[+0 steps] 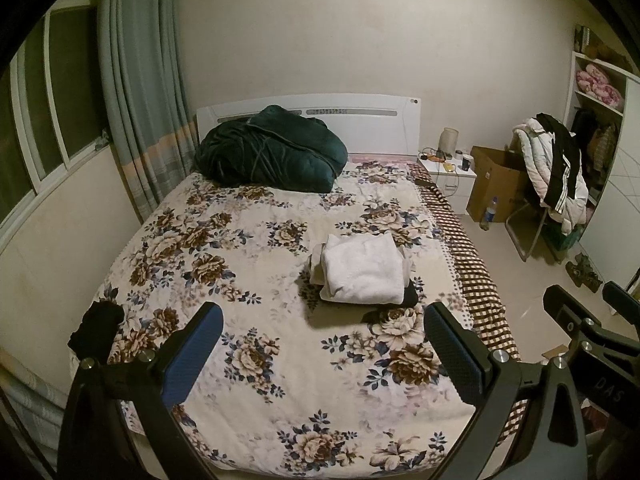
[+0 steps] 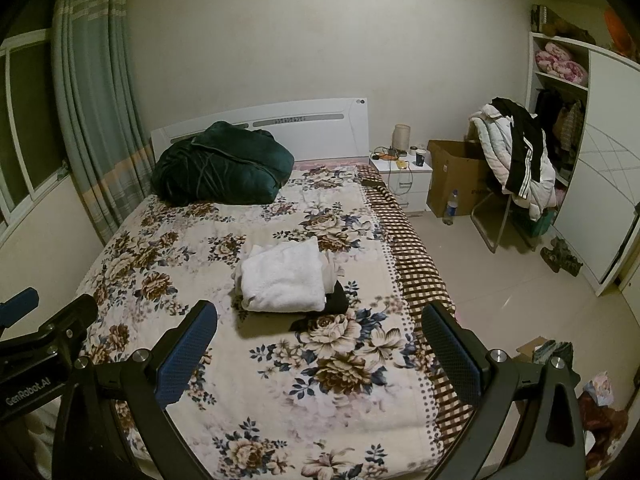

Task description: Fold small clothes

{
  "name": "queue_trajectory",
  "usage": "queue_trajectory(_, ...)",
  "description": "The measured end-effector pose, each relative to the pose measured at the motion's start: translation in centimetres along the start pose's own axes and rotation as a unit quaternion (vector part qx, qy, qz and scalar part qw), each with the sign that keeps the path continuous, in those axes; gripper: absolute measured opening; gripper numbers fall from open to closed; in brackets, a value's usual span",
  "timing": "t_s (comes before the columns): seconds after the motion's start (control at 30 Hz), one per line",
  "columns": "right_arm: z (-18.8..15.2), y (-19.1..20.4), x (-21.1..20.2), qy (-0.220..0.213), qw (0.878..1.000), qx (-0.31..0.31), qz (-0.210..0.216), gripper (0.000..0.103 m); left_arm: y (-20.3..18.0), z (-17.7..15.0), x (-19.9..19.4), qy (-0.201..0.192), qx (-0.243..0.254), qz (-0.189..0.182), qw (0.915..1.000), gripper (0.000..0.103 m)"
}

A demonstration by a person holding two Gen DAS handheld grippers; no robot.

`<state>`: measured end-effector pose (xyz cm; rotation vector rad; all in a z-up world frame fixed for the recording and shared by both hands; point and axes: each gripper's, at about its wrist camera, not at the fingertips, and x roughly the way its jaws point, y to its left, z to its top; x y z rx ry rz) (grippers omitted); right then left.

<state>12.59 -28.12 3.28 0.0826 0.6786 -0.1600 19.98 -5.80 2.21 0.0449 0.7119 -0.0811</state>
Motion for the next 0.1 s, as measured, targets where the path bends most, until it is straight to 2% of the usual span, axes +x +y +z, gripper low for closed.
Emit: queue_trajectory(0.1,-0.08,0.05,-0.08,0.0,1.0,0.001,0.0,0.103,0.01,-0.04,-0.12,0.0,-0.001,-0.001,1.0,0.103)
